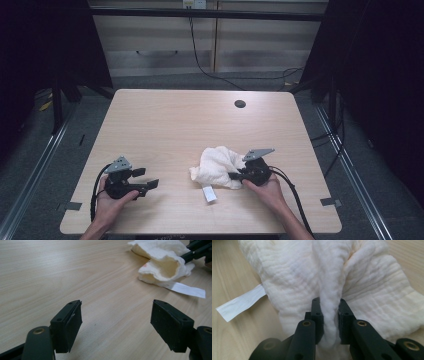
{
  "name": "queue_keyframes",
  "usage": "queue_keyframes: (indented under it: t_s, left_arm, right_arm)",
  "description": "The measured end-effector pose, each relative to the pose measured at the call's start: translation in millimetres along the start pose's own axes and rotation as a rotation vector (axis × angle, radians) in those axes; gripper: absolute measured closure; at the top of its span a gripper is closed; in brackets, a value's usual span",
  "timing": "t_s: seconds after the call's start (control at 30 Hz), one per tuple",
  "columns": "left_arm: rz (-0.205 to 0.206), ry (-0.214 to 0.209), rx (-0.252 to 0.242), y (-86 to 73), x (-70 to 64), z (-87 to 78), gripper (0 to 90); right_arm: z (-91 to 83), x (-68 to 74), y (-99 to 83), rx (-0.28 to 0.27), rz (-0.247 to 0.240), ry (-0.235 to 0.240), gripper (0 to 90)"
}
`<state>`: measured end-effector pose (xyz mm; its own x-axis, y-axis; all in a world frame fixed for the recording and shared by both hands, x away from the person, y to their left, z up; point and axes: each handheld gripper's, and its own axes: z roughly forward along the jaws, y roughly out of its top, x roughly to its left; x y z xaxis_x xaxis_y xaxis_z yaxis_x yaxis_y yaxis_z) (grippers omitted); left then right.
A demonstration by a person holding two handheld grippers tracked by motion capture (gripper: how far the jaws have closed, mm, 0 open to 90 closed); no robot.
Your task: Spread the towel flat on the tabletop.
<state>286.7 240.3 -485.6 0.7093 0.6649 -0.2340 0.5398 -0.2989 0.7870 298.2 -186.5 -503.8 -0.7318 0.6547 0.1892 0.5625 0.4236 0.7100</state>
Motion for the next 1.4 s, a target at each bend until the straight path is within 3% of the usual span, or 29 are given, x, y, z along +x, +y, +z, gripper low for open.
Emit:
queue_keyframes:
  t_s: [0.13,0.3,0.53,0.63,0.73,0.83,0.9,1.1,1.13,1.23,1.4]
  left_arm:
    - [-0.002,0.001,0.003,0.0,-0.4,1.1,24.8]
    - [-0.001,0.0,0.002,0.3,0.2,0.3,24.8]
    - [0.002,-0.007,-0.005,0.4,-0.7,-0.7,24.8]
    - [0.001,-0.01,-0.002,0.3,-0.5,-0.4,24.8]
    - [0.001,-0.007,0.0,0.5,-0.8,-0.1,24.8]
    - [0.002,-0.01,0.0,0.6,-0.8,0.0,24.8]
    - [0.003,-0.011,0.001,0.7,-0.9,0.1,24.8]
    - [0.004,-0.011,0.002,0.6,-0.7,0.7,24.8]
    - [0.002,-0.009,0.0,0.6,-0.7,0.9,24.8]
    - [0.001,-0.006,0.004,0.5,-0.4,1.6,24.8]
    - [0.002,-0.001,0.01,0.7,-0.3,3.1,24.8]
  right_arm:
    - [-4.3,12.3,-3.9,0.021,-0.004,-0.003,79.6]
    - [-8.4,20.5,-12.5,0.0,0.002,0.011,77.9]
    - [-11.8,30.6,-9.8,0.024,-0.028,-0.012,64.0]
    - [-20.7,30.5,-6.6,-0.01,-0.034,-0.009,52.6]
    - [-32.5,29.2,-5.2,-0.067,-0.04,-0.002,49.2]
    - [-41.4,26.0,-4.6,-0.102,-0.035,-0.001,48.3]
    - [-53.7,18.2,-5.3,-0.148,0.002,-0.015,48.4]
    - [-63.0,3.4,-6.4,-0.168,0.038,-0.063,55.4]
    - [-62.7,-4.6,-5.5,-0.156,0.051,-0.096,59.1]
    - [-57.8,-19.7,-2.2,-0.143,0.07,-0.128,62.2]
    - [-47.3,-33.7,8.8,-0.14,0.097,-0.109,62.2]
